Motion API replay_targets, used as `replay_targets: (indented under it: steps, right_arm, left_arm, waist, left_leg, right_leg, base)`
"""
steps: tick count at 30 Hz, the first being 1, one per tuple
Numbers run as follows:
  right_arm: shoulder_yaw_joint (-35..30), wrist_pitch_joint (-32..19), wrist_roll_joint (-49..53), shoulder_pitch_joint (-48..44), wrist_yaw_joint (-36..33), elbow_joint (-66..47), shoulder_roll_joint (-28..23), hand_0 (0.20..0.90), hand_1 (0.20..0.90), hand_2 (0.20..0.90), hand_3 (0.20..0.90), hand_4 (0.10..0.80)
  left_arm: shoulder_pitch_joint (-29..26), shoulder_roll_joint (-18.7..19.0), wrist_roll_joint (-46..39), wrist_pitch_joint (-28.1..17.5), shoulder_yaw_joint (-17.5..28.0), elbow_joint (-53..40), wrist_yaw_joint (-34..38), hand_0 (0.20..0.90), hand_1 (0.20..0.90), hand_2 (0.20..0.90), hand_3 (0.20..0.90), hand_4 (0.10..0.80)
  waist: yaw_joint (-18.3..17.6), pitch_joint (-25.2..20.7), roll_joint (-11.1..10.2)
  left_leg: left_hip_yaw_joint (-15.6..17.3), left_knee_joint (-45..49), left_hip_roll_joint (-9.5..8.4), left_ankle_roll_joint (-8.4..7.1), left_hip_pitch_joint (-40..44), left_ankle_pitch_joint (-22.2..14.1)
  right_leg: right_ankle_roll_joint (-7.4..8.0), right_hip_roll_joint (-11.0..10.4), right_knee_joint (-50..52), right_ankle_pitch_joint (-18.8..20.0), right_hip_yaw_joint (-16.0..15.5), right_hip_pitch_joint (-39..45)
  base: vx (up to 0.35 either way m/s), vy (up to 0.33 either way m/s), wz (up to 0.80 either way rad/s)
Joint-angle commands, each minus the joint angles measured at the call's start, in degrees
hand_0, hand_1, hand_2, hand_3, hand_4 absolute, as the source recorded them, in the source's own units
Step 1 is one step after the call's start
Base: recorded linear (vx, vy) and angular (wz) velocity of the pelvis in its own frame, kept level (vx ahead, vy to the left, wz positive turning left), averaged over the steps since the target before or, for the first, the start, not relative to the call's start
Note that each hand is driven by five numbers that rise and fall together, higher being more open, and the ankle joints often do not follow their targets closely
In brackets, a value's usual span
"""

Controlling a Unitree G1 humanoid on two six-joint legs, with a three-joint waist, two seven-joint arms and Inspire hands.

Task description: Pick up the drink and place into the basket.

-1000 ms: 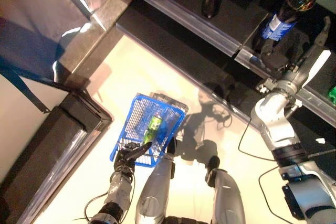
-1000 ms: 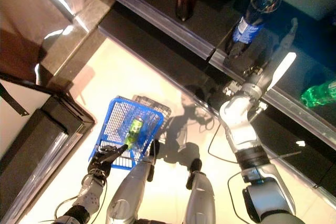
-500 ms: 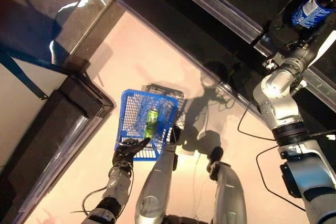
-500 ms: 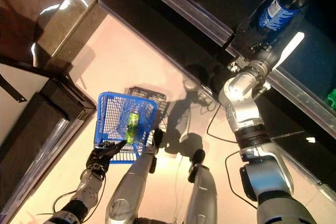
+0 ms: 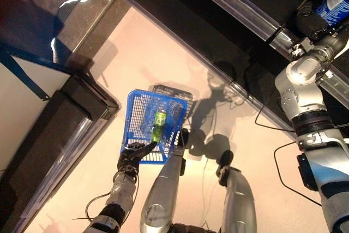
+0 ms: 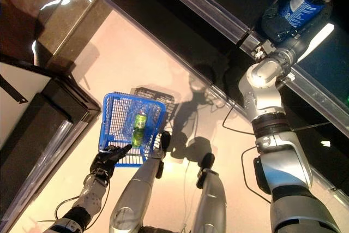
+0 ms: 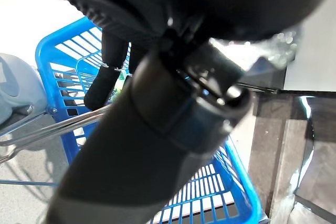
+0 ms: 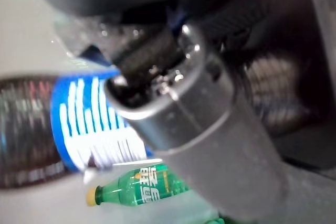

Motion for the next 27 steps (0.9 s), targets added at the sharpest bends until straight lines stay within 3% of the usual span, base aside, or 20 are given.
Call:
replay_targets:
  steps: [1, 11, 16, 21, 27]
  right_arm:
    - [0.7, -5.5, -0.9, -6.6, 0.4, -2.8, -9.2, 0.3, 0.3, 0.3, 0.2, 0.1]
    - [0.4, -6.6, 1.3, -6.5, 3.5, 0.5, -10.5, 0.3, 0.3, 0.3, 0.2, 0.1]
    - [-0.8, -7.8, -0.8, -4.8, 5.1, -3.2, -10.5, 0.3, 0.3, 0.3, 0.2, 0.1]
    - [-4.2, -4.2, -7.3, 1.2, 6.3, -18.7, -8.9, 0.3, 0.3, 0.3, 0.2, 0.1]
    - [-7.9, 0.5, -12.4, 12.6, 15.2, -38.3, -4.8, 0.3, 0.3, 0.3, 0.2, 0.1]
  left_arm:
    - [8.5, 4.0, 1.4, 1.2, -5.0, 1.1, -0.7, 0.3, 0.3, 0.3, 0.2, 0.1]
    - [9.1, 4.7, 1.2, 0.8, -4.3, 1.6, -2.4, 0.3, 0.3, 0.3, 0.2, 0.1]
    - [10.1, 4.6, 1.1, -1.1, -3.3, 0.8, -3.5, 0.3, 0.3, 0.3, 0.2, 0.1]
    - [10.4, 4.4, 0.9, -4.0, -1.8, -2.3, -5.1, 0.3, 0.3, 0.3, 0.2, 0.1]
    - [12.4, 3.9, 0.6, -7.0, 1.1, -7.6, -6.4, 0.3, 0.3, 0.3, 0.2, 0.1]
  waist:
    - [1.2, -1.0, -0.2]
    - [1.3, -1.0, -0.1]
    - [1.1, -1.0, 0.0]
    - [0.4, -1.0, -0.3]
    - [-1.3, -2.9, -1.4]
  left_leg:
    - [-0.9, 2.2, -0.5, 0.75, -0.4, -3.4]
    - [-1.3, 2.4, -0.72, 0.75, 1.1, -3.8]
    - [-1.5, 2.1, -0.66, 0.32, 3.5, -3.8]
    - [-1.3, 1.8, -0.42, -0.09, 6.3, -3.9]
    - [-1.1, 0.8, 0.91, -1.17, 10.3, -3.8]
  right_leg:
    - [0.03, -0.8, -2.2, 6.5, -0.6, -2.2]
    - [-0.72, -0.4, -1.3, 5.5, -1.4, -0.9]
    - [-1.25, -0.3, -0.6, 4.4, -2.1, 1.3]
    - [-1.8, -0.2, 0.4, 3.2, -2.7, 3.7]
    - [-2.96, 1.4, 0.2, 1.6, -3.0, 7.6]
  base:
    - [0.0, 0.0, 0.0]
    - [0.0, 0.0, 0.0]
    - [-0.006, -0.002, 0.0]
    - [-0.052, -0.024, 0.02]
    - [-0.025, -0.014, 0.01]
